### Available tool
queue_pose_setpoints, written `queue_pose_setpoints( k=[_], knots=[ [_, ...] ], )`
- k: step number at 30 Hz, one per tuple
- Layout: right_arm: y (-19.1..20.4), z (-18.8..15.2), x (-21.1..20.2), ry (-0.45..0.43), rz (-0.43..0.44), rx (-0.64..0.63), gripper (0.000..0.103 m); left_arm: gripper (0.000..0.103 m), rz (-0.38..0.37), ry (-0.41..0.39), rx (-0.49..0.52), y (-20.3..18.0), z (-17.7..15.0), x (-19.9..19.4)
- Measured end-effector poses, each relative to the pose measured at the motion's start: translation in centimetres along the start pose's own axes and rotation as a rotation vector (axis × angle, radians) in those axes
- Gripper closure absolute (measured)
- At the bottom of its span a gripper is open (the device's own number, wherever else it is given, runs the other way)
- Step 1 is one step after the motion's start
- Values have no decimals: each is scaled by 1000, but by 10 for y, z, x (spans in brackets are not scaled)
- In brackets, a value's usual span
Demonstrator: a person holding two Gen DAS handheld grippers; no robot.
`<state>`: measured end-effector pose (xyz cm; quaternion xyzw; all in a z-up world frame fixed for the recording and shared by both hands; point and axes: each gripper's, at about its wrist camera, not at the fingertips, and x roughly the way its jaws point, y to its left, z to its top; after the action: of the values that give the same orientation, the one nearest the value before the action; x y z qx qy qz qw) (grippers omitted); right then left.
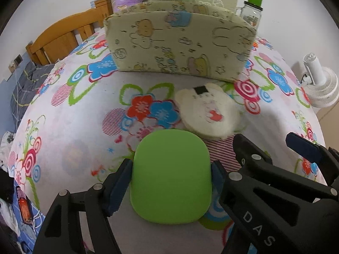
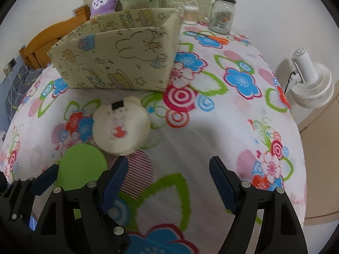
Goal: Organize rigid objects
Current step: 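Grasp the green lid with the left tool while the right tool grasps the round bear container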
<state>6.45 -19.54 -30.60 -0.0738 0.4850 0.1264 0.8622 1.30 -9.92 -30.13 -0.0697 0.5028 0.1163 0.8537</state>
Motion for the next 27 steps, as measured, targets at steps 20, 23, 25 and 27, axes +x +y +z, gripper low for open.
queue_pose_setpoints(
  k=[20,23,25,27],
  knots=[
    [44,34,35,54,57,18,19,26,3,8,66,43,33,21],
    [46,37,38,54,55,35,19,26,-8,9,72,46,37,23],
    [47,39,40,52,50,36,18,26,-9,9,76,49,40,25],
    [49,41,42,50,44,36,18,26,-13,11,76,51,44,27]
  ],
)
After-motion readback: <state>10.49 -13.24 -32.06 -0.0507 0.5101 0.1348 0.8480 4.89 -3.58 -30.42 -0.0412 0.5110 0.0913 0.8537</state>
